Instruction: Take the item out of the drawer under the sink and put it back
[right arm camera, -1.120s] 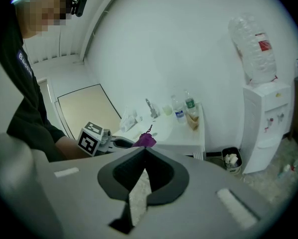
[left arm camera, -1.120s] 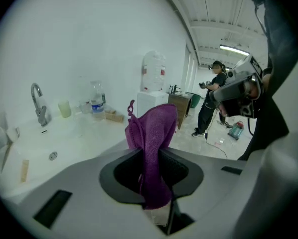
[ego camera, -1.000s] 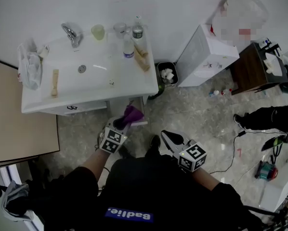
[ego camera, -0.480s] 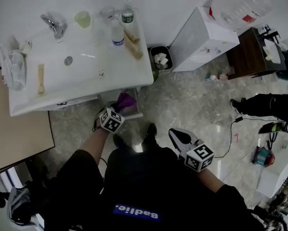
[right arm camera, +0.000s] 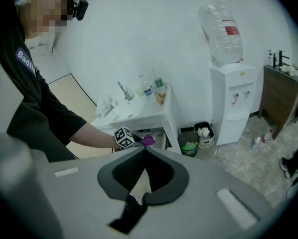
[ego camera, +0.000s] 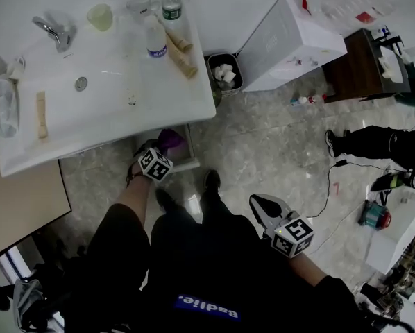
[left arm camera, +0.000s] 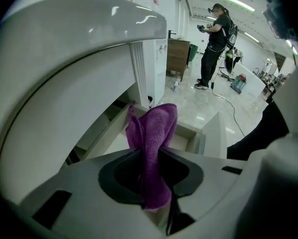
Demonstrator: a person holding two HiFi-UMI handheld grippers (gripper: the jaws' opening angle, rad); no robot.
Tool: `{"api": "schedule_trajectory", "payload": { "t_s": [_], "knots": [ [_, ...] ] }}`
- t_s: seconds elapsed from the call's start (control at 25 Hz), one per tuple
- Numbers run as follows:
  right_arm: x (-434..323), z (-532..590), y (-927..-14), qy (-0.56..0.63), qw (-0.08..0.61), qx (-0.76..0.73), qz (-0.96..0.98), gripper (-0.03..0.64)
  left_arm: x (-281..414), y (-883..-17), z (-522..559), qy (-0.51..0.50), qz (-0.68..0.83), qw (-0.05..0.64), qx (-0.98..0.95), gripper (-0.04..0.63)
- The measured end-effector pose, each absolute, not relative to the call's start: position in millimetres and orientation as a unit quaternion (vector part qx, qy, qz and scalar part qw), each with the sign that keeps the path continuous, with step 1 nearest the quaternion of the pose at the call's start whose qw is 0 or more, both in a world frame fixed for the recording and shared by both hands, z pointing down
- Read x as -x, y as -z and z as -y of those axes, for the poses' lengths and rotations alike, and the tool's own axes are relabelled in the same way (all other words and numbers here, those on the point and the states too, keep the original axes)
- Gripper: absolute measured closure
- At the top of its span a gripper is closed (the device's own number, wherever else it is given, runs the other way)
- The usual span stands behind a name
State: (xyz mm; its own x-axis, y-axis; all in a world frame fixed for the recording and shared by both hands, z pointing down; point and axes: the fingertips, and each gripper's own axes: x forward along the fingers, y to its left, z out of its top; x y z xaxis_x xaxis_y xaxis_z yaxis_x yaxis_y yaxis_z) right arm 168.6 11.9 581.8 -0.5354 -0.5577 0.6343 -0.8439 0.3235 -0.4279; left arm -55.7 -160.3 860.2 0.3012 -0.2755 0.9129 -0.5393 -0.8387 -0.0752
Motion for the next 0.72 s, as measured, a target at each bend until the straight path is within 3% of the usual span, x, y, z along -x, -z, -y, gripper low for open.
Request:
{"api": "schedule_trajectory", "payload": {
  "t_s": [0.72],
  "knots": [
    [-206.8, -24.1, -613.3, -0.410, 0.210, -0.465, 0.757, 0.615, 57.1, -935.4, 177.9, -0.600, 0.212, 0.114, -0.763, 0.505]
  ]
}}
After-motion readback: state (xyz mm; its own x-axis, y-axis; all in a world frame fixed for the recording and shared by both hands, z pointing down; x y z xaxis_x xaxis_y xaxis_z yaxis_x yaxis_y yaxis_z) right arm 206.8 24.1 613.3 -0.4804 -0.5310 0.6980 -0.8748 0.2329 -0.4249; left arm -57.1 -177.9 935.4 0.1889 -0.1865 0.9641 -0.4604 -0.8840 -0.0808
